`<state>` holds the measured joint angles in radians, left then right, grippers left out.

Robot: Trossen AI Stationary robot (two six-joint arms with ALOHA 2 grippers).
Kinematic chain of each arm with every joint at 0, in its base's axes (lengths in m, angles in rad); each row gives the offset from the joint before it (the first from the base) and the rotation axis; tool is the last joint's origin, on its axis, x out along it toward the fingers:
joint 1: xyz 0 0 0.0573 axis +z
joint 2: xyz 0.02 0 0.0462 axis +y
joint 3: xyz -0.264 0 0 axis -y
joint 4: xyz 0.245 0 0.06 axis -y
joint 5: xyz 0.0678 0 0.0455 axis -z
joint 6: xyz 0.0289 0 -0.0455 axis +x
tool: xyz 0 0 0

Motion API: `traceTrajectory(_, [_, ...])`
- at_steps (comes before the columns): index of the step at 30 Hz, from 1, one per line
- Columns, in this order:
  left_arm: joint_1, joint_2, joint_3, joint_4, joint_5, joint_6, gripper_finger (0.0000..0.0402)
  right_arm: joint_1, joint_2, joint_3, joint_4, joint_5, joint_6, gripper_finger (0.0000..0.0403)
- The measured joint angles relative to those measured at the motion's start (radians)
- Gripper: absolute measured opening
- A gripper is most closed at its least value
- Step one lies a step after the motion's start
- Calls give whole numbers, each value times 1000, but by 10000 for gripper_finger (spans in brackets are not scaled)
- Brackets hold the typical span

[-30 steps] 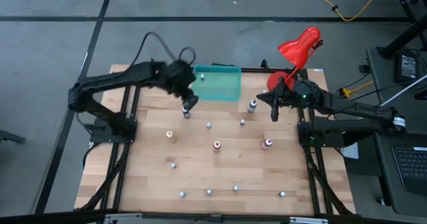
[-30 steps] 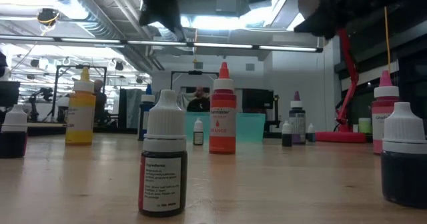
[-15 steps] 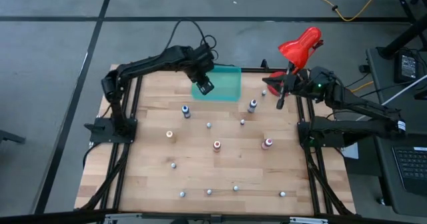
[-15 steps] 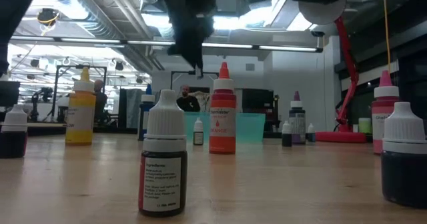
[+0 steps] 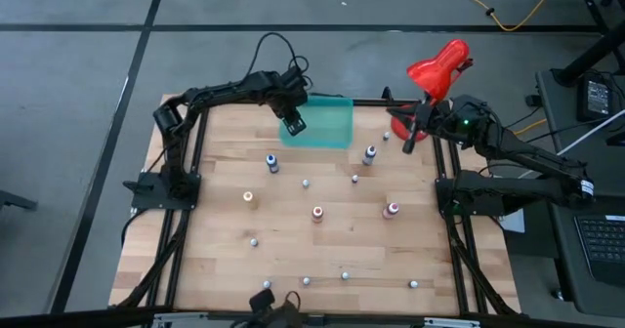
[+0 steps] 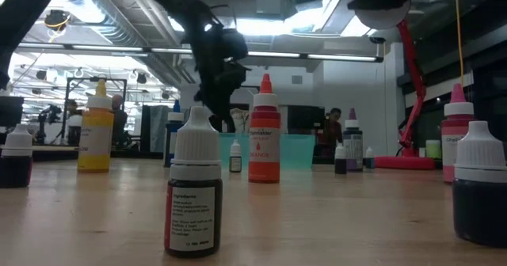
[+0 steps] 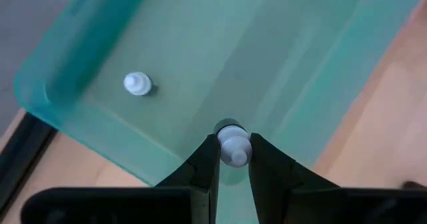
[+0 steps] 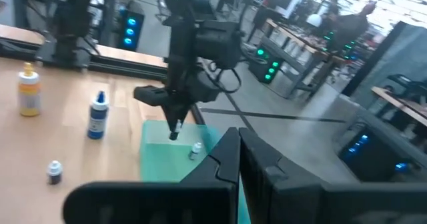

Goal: Pick & Place food coloring
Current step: Put the bottom left black food coloring bottle into the bin

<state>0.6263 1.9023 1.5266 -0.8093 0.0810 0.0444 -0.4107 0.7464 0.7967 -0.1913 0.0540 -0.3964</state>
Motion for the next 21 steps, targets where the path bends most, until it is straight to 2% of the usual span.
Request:
traceTrajectory(5, [19,0,-50,54,1,15,54,0,0,0,6,57,-2,12])
traceTrajectory(15, [14,87,-52,98,-3,28,54,0,1,-1,13,58,-2,12])
traceTrajectory(21, [14,112,-52,111,-55,36,54,0,1,-1,13,59,0,12])
